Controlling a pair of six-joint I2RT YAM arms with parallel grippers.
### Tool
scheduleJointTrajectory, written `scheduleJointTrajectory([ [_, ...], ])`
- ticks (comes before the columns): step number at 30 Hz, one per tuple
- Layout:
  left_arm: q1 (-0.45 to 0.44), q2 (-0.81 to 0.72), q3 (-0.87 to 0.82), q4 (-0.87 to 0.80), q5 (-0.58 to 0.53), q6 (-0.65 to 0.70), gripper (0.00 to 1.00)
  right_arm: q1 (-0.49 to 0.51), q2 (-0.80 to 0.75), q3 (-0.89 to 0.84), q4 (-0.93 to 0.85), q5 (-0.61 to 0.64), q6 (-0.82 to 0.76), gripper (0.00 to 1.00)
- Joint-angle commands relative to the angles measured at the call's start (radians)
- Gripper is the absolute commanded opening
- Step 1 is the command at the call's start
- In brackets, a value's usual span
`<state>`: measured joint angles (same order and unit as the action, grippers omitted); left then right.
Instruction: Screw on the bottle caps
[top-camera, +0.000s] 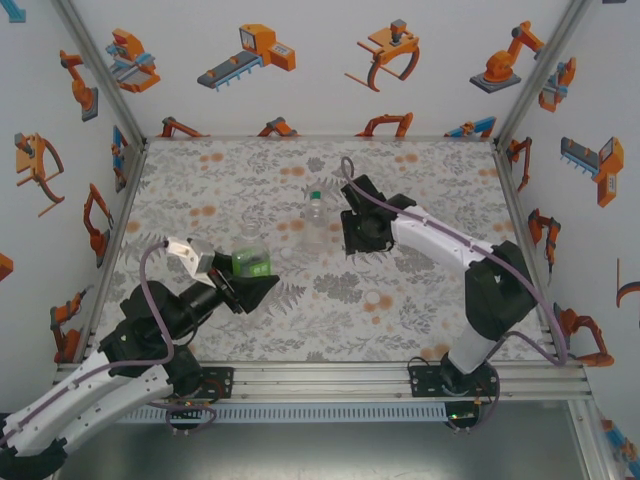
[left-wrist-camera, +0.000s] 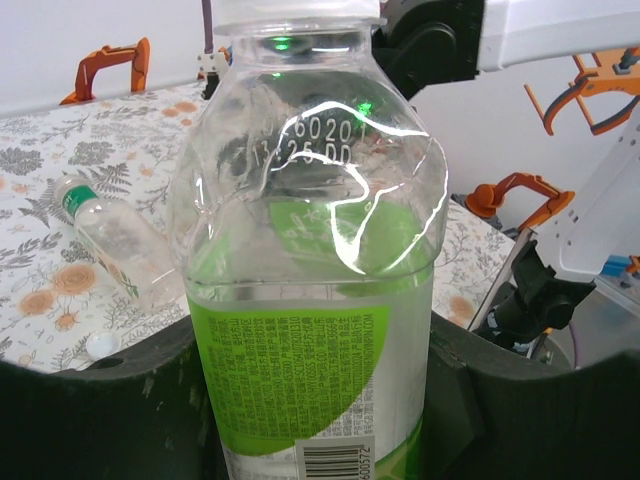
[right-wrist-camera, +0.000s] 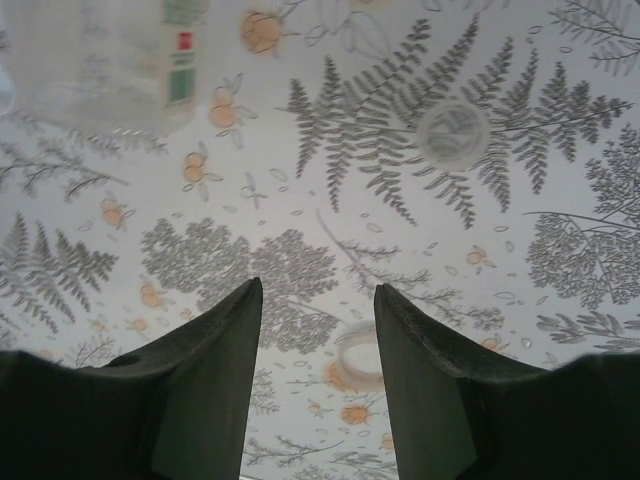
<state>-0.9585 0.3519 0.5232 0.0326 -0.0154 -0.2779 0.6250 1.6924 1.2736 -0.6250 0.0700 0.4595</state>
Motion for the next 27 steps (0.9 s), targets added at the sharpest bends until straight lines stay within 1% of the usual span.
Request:
scheduleJointTrajectory([
  [1, 0.003, -0.011, -0.014, 0.005, -0.018, -0.016, 0.00, -0.054, 0.044, 0.047, -0.031, -0.015, -0.054, 0.48],
  [6, 0.003, 0.012, -0.025, 0.034, -0.009, -0.033, 0.00, -0.120, 0.111, 0.076, -0.029, -0.033, -0.082, 0.56],
  [12, 0.003, 0.040, -0.019, 0.056, -0.007, -0.035, 0.00, -0.165, 0.183, 0.093, -0.015, -0.064, -0.111, 0.56],
  [20, 0.003, 0.039, -0.028, 0.063, -0.019, -0.041, 0.00, -0.170, 0.268, 0.147, -0.014, -0.083, -0.134, 0.53],
  [27, 0.003, 0.031, -0.027, 0.042, -0.029, -0.043, 0.00, -0.172, 0.291, 0.141, 0.012, -0.068, -0.142, 0.48],
])
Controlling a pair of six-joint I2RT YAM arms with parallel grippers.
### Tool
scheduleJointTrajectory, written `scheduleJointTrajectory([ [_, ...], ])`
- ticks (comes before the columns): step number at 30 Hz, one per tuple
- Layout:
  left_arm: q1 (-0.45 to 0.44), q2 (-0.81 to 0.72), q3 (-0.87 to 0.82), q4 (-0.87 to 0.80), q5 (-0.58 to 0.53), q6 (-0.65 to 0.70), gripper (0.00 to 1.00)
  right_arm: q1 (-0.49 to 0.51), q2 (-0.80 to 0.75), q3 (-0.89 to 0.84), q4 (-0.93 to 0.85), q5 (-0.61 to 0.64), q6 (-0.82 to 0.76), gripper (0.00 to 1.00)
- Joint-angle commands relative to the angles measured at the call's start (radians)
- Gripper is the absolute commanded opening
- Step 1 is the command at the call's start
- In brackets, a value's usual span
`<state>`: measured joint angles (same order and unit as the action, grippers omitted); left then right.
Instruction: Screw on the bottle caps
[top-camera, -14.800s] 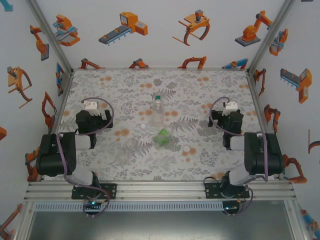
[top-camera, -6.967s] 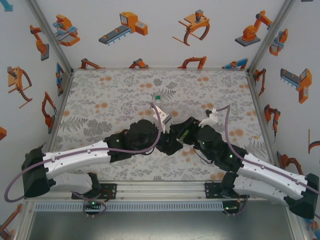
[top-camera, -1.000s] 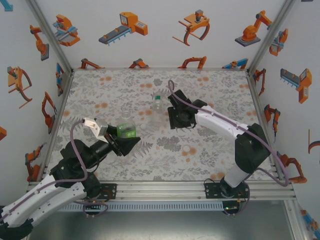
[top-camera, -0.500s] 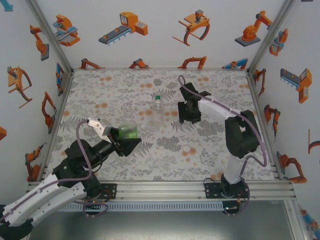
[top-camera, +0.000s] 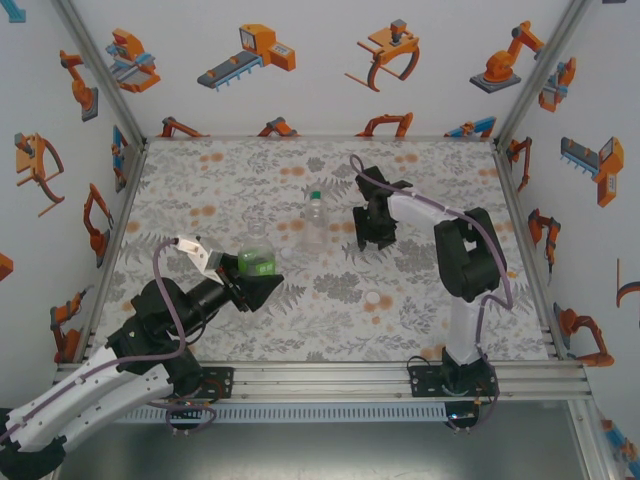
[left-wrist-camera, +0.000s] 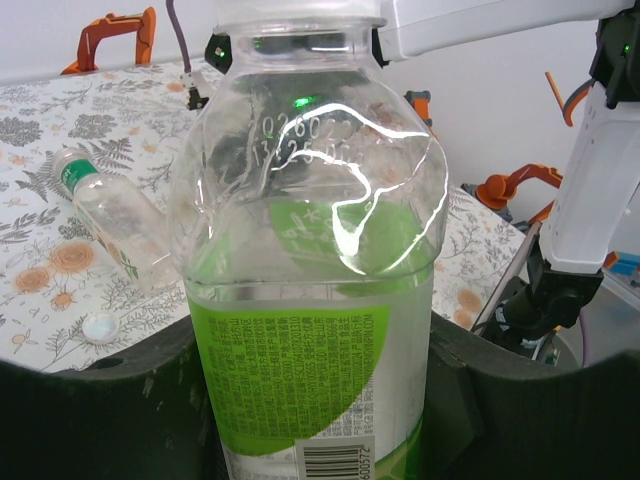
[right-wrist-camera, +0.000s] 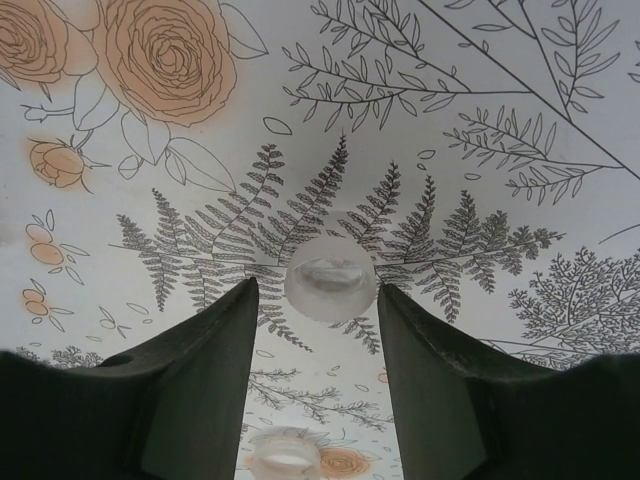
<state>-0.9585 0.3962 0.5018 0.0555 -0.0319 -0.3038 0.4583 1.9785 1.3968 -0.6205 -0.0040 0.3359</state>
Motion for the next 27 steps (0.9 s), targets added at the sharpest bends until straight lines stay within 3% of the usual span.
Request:
scheduleJointTrajectory([
  [1, 0.003, -0.018, -0.009, 0.017, -0.015, -0.018, 0.00, -0.006, 0.008, 0.017, 0.012, 0.006, -0.020, 0.48],
  [15, 0.003, -0.031, -0.027, 0.025, -0.018, -0.044, 0.00, -0.006, 0.033, 0.026, 0.029, -0.007, -0.062, 0.41],
  [21, 0.003, -0.014, -0.067, 0.062, -0.040, -0.047, 0.00, 0.039, -0.079, -0.055, 0.027, -0.004, -0.070, 0.35],
  [27, 0.004, 0.030, 0.013, -0.037, 0.021, 0.003, 0.00, 0.170, -0.248, -0.173, -0.010, 0.018, 0.003, 0.35],
])
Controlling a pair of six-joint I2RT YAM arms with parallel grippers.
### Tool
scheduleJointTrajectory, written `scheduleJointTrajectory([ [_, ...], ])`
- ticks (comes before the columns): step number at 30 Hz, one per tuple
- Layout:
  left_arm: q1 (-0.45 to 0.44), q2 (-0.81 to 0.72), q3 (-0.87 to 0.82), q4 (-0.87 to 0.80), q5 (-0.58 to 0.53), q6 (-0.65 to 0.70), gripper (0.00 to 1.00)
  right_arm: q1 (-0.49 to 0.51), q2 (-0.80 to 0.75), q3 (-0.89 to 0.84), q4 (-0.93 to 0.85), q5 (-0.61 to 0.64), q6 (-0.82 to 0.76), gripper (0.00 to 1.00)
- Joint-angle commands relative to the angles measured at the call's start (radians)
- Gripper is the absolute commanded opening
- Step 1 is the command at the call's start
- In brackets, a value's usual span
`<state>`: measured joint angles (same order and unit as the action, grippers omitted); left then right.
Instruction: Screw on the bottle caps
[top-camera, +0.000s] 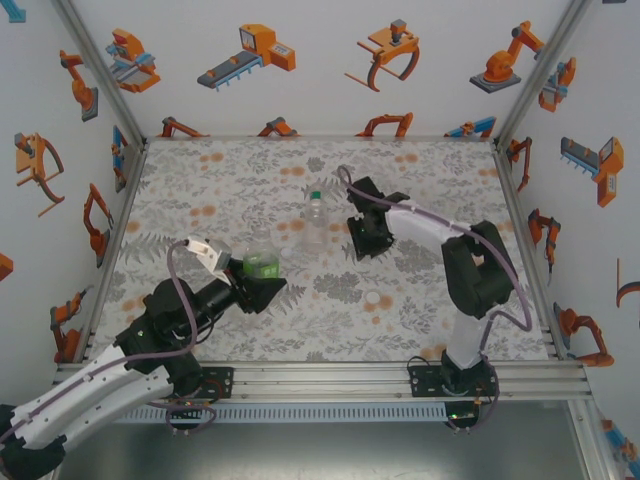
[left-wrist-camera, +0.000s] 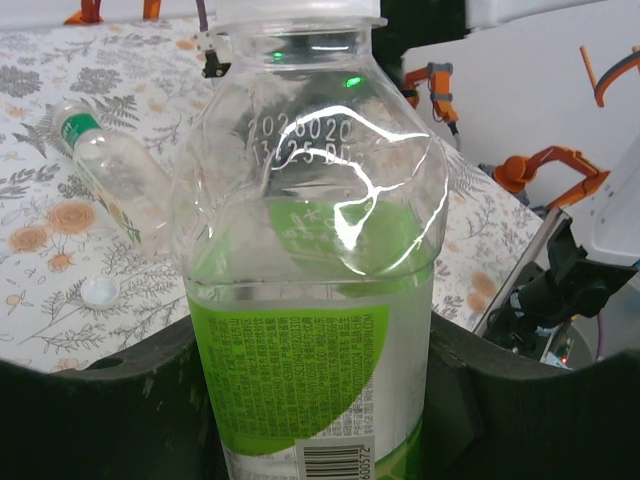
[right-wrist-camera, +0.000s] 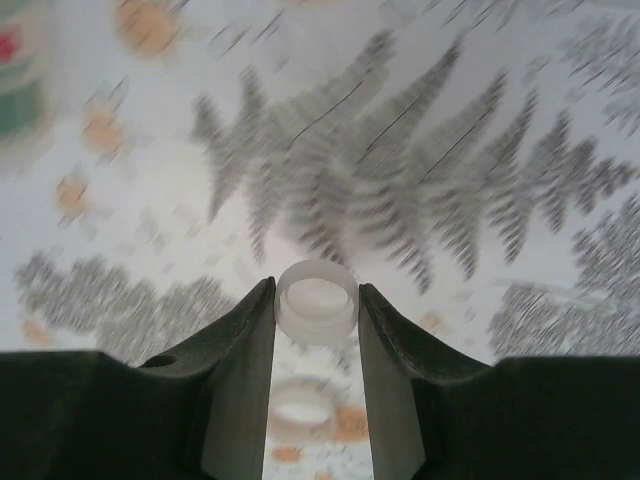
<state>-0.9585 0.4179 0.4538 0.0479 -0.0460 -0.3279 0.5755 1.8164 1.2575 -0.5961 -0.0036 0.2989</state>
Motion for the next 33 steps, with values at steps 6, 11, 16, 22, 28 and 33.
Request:
scheduleJointTrajectory([
  [6, 0.004, 0.045, 0.103, -0.048, 0.053, 0.076, 0.00, 0.229, -0.153, -0.088, -0.044, 0.057, 0.189, 0.34],
  [11, 0.004, 0.042, 0.094, 0.000, 0.036, 0.079, 0.00, 0.365, -0.130, -0.136, 0.010, 0.076, 0.299, 0.33],
  [16, 0.004, 0.017, 0.080, 0.001, 0.018, 0.071, 0.00, 0.440, -0.094, -0.153, 0.027, 0.099, 0.342, 0.33],
  [22, 0.004, -0.001, 0.080, -0.008, 0.019, 0.055, 0.00, 0.463, -0.068, -0.198, 0.073, 0.094, 0.358, 0.36],
  [28, 0.004, -0.003, 0.082, -0.013, 0.011, 0.040, 0.00, 0.463, -0.057, -0.196, 0.067, 0.085, 0.358, 0.41],
  [33, 0.004, -0.002, 0.087, -0.028, -0.002, 0.033, 0.00, 0.463, -0.120, -0.190, 0.030, 0.098, 0.358, 0.45],
])
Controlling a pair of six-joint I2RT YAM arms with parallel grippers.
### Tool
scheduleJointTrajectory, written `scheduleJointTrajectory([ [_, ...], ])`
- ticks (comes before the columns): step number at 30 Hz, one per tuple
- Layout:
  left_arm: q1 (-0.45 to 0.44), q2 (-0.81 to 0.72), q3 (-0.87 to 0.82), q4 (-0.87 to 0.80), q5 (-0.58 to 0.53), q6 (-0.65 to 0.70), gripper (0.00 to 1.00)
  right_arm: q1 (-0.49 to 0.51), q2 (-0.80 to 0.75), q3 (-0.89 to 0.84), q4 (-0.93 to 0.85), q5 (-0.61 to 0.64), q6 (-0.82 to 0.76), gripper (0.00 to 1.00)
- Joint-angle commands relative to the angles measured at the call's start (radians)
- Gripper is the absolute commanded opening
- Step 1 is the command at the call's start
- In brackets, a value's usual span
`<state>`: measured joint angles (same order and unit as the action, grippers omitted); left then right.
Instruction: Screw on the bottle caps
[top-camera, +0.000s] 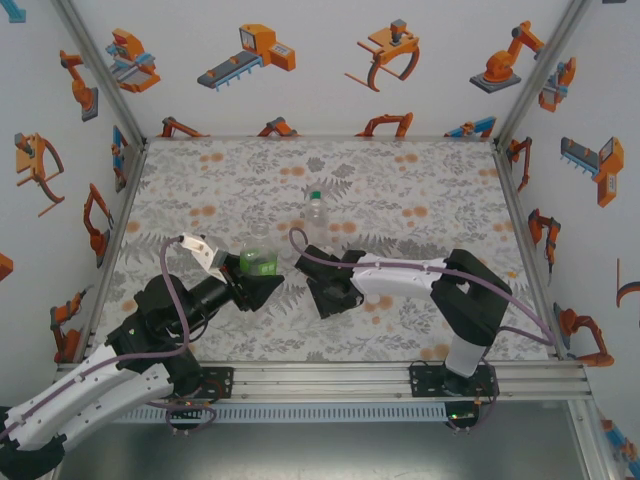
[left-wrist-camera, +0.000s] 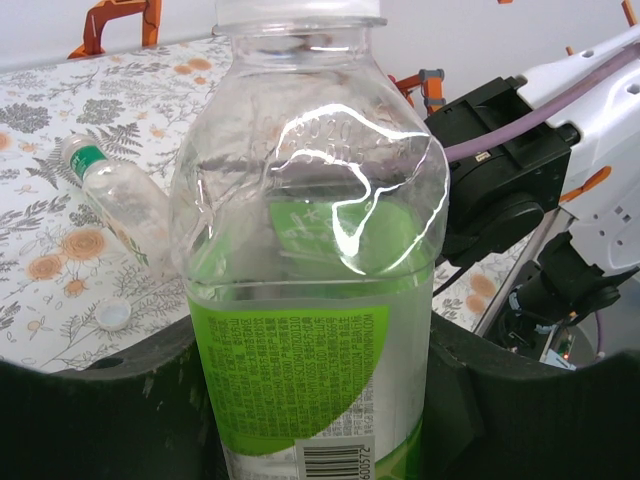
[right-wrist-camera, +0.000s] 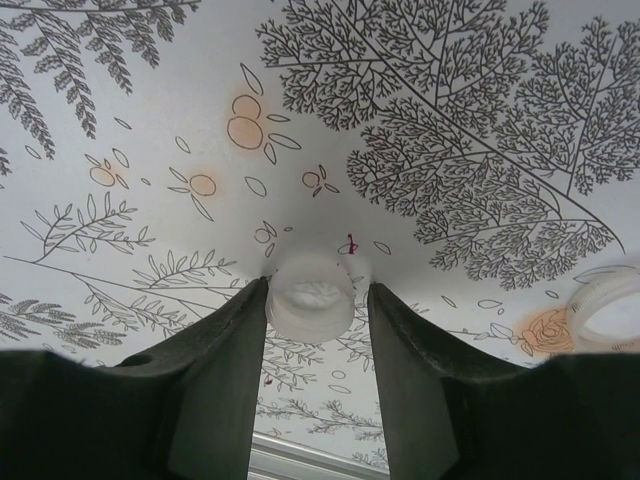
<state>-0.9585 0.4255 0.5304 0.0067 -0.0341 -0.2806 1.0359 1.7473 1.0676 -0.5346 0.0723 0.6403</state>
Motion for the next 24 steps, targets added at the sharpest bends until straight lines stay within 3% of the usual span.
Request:
scheduleJointTrajectory([
  [1, 0.004, -0.010, 0.011, 0.013, -0.016, -0.014, 0.00, 0.002, -0.059, -0.001, -0.031, 0.018, 0.015, 0.45],
  [24, 0.004, -0.033, -0.006, 0.008, -0.046, -0.040, 0.00, 0.003, -0.054, 0.018, -0.020, -0.012, 0.024, 0.45],
])
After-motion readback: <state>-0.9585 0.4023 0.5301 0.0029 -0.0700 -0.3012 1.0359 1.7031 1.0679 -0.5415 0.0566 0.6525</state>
